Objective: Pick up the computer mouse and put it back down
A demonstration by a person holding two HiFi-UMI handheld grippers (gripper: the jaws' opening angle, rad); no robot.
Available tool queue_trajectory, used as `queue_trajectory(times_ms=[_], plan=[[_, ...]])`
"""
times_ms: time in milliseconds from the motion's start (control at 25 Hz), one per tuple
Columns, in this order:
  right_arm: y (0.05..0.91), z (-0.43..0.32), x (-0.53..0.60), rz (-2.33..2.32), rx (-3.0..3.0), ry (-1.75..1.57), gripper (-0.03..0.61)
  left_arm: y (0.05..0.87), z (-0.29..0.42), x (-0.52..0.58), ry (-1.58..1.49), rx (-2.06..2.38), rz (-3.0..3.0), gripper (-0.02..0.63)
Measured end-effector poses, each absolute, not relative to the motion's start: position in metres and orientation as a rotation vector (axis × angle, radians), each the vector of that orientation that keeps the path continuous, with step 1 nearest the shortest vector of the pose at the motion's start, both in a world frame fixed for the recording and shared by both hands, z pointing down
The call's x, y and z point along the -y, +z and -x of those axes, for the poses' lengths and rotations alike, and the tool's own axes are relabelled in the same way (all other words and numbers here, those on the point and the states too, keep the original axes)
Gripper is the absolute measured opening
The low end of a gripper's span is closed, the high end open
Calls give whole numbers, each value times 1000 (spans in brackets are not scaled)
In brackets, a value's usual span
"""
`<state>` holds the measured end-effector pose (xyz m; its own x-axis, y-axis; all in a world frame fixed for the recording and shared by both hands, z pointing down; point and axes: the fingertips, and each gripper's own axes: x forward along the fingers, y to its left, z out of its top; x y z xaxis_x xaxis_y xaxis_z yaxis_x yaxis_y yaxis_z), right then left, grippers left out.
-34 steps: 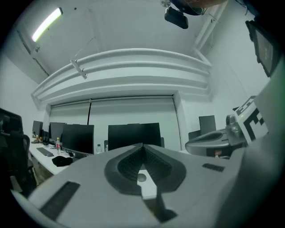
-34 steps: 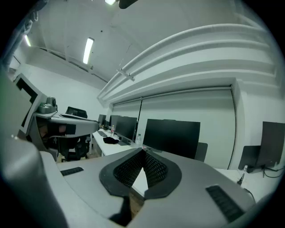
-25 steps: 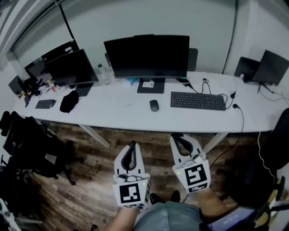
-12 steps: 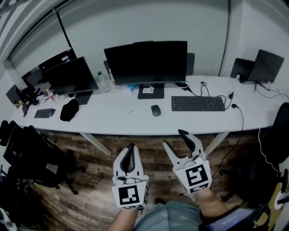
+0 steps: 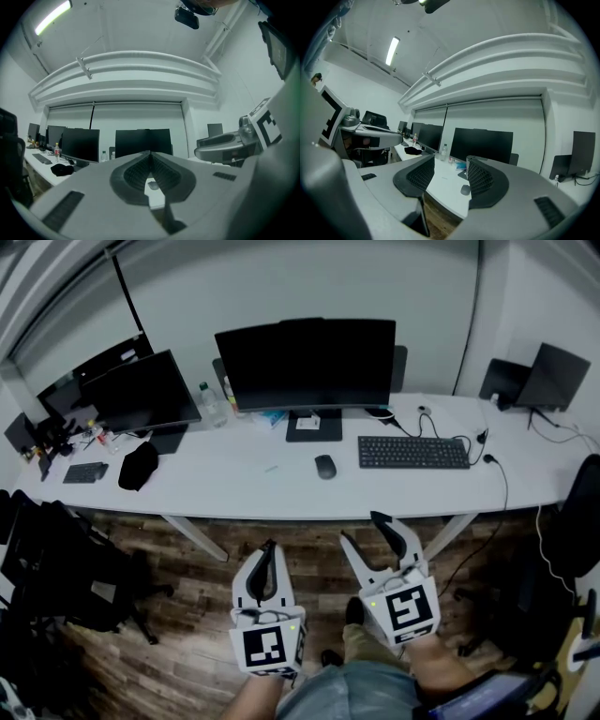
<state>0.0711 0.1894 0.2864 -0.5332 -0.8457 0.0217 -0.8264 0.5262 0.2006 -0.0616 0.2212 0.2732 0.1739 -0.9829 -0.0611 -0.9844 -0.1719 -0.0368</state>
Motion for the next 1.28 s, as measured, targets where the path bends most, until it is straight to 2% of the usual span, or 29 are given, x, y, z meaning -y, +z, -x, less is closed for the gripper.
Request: queue_trajectory(times_ms=[720,1280], plan=[[344,-73,-44,-1440,2614,-18,224,320,62,-83,-157,-2027,2421,8],[310,-85,75,-1414,2711,-67,222,275,40,27,-146,-2012,2306,8]])
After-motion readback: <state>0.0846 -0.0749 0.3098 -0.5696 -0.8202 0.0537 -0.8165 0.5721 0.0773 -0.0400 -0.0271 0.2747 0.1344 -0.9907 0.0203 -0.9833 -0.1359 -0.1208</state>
